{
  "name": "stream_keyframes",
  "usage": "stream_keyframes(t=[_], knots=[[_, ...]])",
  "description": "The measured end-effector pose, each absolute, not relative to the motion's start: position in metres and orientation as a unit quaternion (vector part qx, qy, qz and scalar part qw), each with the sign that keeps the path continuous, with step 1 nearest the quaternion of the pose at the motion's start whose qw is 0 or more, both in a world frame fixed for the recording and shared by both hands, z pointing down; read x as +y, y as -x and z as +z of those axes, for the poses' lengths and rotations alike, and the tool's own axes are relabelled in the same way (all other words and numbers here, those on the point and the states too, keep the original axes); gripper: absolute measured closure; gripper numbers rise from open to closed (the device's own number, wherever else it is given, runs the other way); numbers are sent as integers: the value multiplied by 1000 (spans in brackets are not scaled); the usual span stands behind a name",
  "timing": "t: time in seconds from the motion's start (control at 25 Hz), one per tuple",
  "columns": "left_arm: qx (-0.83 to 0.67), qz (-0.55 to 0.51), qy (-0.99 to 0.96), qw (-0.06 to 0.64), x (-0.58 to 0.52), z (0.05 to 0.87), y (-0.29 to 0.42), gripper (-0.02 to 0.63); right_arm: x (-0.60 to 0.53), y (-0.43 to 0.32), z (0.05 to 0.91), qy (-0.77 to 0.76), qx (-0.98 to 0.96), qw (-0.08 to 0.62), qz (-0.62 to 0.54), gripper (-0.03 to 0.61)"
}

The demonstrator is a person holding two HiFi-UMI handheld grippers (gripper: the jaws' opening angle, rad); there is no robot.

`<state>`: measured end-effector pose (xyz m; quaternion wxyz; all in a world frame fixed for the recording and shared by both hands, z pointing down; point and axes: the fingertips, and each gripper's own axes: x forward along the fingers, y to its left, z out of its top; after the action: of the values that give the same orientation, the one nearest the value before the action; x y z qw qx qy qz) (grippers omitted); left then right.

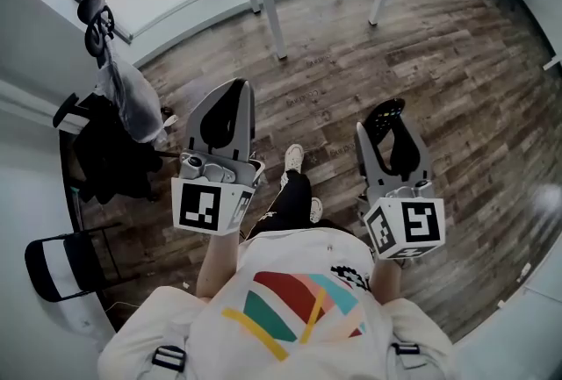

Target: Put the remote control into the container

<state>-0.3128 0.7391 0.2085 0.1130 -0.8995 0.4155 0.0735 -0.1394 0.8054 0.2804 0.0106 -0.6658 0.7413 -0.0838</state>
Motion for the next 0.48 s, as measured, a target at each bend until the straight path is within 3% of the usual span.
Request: stream_keyframes(t=[0.48], knots=[[382, 101, 914, 87, 603, 219, 258, 606, 700, 89, 283, 699, 710, -14, -78, 336]])
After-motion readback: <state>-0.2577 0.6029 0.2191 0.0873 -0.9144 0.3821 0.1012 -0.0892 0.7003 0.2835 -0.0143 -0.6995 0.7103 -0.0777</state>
